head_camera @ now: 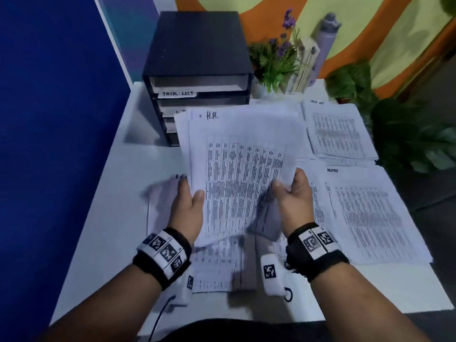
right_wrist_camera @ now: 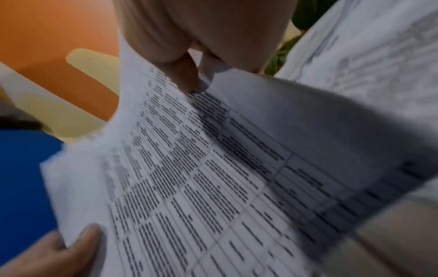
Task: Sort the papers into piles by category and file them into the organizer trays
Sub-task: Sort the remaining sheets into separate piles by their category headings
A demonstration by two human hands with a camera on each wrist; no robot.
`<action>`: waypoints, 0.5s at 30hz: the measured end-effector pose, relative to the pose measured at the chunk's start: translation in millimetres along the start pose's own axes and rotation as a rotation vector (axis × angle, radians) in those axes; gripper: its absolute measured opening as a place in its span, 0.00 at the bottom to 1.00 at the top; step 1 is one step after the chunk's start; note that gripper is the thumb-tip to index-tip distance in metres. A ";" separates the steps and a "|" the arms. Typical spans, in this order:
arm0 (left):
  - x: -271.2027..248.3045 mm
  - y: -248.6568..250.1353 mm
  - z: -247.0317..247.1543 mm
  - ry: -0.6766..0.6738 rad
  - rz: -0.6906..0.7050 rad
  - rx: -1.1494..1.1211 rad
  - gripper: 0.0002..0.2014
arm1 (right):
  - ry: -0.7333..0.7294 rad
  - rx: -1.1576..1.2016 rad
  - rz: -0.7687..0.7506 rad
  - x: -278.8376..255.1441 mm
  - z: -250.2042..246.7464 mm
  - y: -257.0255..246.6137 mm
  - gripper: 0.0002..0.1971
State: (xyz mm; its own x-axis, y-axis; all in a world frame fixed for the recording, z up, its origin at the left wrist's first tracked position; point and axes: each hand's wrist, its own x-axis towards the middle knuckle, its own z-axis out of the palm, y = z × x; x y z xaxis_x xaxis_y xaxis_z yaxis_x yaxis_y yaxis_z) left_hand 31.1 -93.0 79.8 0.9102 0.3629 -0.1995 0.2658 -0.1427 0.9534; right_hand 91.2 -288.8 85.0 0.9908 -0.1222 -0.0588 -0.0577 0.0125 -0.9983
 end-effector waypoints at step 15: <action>18.6 36.6 88.2 0.023 0.151 0.159 0.10 | 0.131 -0.213 0.024 32.7 -79.2 -3.3 0.21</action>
State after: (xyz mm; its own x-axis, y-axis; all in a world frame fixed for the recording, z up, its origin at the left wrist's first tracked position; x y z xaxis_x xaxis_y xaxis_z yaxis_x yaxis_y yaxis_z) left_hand 85.7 -172.7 91.1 0.9364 0.3474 -0.0497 0.1750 -0.3398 0.9241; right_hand 114.0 -371.5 86.0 0.9652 -0.2522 -0.0693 -0.1198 -0.1910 -0.9743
